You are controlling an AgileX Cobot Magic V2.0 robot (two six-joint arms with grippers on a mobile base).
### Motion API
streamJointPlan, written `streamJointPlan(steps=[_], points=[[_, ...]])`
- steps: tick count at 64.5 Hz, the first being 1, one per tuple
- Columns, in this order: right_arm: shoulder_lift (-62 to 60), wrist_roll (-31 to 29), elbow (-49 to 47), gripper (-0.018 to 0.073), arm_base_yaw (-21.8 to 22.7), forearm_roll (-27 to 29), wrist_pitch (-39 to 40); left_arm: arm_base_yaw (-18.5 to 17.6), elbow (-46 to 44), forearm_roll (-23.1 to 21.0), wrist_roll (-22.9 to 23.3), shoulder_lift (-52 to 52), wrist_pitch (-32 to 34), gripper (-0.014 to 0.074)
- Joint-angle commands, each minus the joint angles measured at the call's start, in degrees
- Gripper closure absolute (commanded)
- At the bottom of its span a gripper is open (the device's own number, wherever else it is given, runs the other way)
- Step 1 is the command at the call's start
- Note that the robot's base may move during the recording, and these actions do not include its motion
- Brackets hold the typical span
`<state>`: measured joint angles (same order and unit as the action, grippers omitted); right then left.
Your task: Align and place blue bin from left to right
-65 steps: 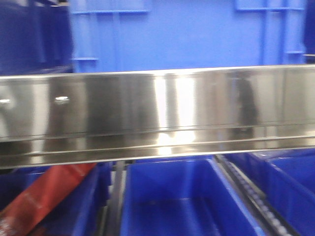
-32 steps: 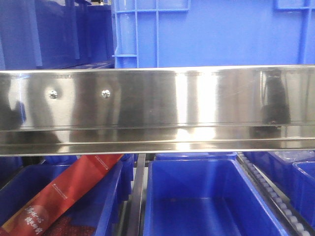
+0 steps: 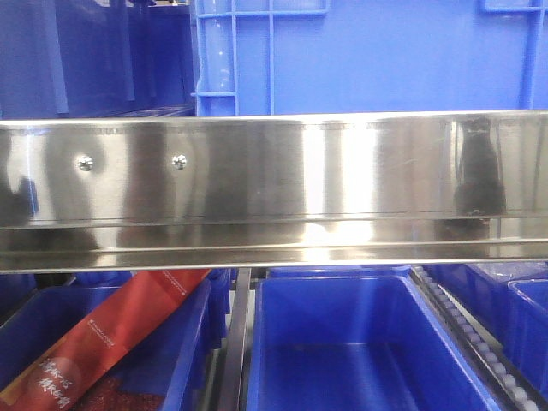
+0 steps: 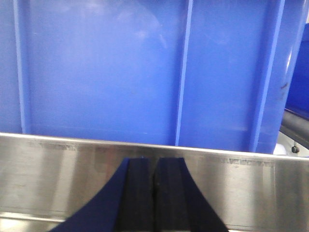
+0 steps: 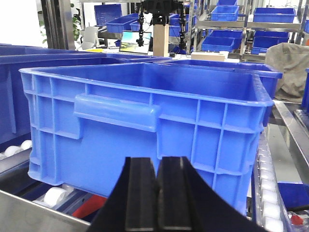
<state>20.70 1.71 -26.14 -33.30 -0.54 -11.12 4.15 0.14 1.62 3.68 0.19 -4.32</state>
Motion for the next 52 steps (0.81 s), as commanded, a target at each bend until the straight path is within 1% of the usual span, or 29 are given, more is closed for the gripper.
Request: streamJointPlan(steps=[1,9,11,14,17,19,30,37,46,52], points=[[-0.3,-0.3,0.1,0.0721,0.0,-0.6,1.3,0.1,-0.1,-0.4,-0.1,-0.2,0.8,0.0707],[-0.3,-0.3,0.1,0.0721,0.1,-1.2,1.3,0.1,-0.1,-0.4,-0.1,-0.2,0.8,0.0707],[-0.7,-0.6,0.1,0.0721,1.0,-2.7,1.3,0.1,-0.1,-0.4,-0.1,-0.2,0.8,0.0707],[-1.3,-0.6,0.3,0.0721,2.4,-2.6,0.9,0.1,-0.1,-0.4,-0.1,-0.2,0.8,0.0707],[-2.2,-0.6,0.8,0.0721,4.7,-2.1,-0.4,0.1,-0.1,-0.4,-0.1,-0.2,0.8,0.0707],[-3.6,-0.6,1.7,0.0721,7.1,-1.6,-1.1,0.1,-0.1,-0.4,-0.1,-0.2,0.8,0.0707],[-11.7,-0.6,9.5,0.0721,17.1,-0.8,-0.2,0.1,-0.1,-0.4,-0.1,-0.2,0.8,0.0707],[-17.1,-0.6,15.1,0.0721,20.9,-0.7,-0.2,0.1,-0.1,-0.4,-0.1,-0.2,0.8,0.0707],[-20.7,-0.6,21.8,0.0721,23.1,0.5,0.4,0.1,-0.1,-0.4,-0.1,-0.2,0.8,0.0707],[-20.7,-0.6,26.1,0.0721,23.1,1.0,4.9,0.1,-0.1,-0.4,-0.1,-0.2,0.8,0.0707]])
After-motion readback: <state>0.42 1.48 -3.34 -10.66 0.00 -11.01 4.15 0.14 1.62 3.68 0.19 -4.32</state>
